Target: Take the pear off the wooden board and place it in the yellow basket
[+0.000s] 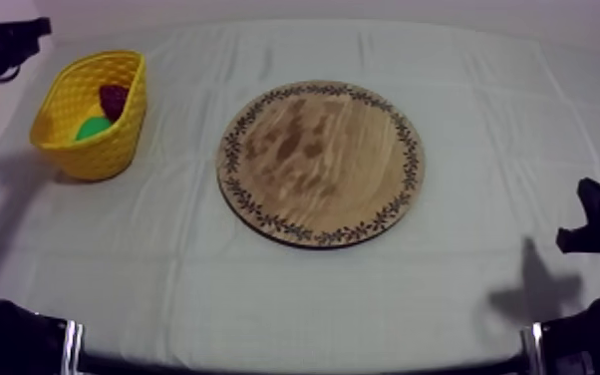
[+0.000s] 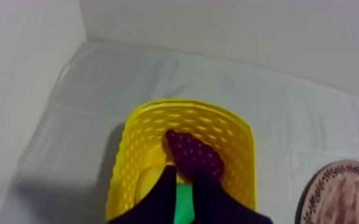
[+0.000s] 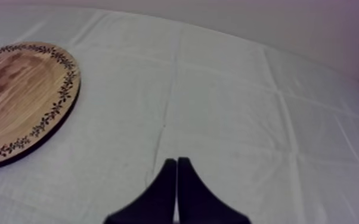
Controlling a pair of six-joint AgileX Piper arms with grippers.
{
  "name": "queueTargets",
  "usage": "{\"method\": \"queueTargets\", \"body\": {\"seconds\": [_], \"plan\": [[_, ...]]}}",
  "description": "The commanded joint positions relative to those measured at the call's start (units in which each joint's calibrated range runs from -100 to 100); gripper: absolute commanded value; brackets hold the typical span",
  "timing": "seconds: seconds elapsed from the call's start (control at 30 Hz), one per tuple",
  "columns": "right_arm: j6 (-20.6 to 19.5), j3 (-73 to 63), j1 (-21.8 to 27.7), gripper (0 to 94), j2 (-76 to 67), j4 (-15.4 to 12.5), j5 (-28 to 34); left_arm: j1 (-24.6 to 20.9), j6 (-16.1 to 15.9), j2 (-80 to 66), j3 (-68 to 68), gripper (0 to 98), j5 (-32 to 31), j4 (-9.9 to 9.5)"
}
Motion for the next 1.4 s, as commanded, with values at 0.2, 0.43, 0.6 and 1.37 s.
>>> {"method": "queueTargets", "body": {"seconds": [0.2,0.43,0.6,1.37], "plan": [[0.04,0.05,-0.03,0.5,0.01,0.00,-0.05,0.30,-5.04,-31.84,20.44,1.5,-0.08,3.85],[0.04,0.05,-0.01,0.5,0.01,0.00,-0.05,1.36,-7.20,-48.38,33.15,0.6,1.76,4.36],[0.02,0.05,-0.03,0.5,0.01,0.00,-0.05,1.81,-7.68,-55.27,40.50,0.5,1.97,4.20],[0.04,0.05,-0.03,0.5,0.01,0.00,-0.05,1.15,-14.71,-69.26,50.89,0.2,2.44,12.10]]}}
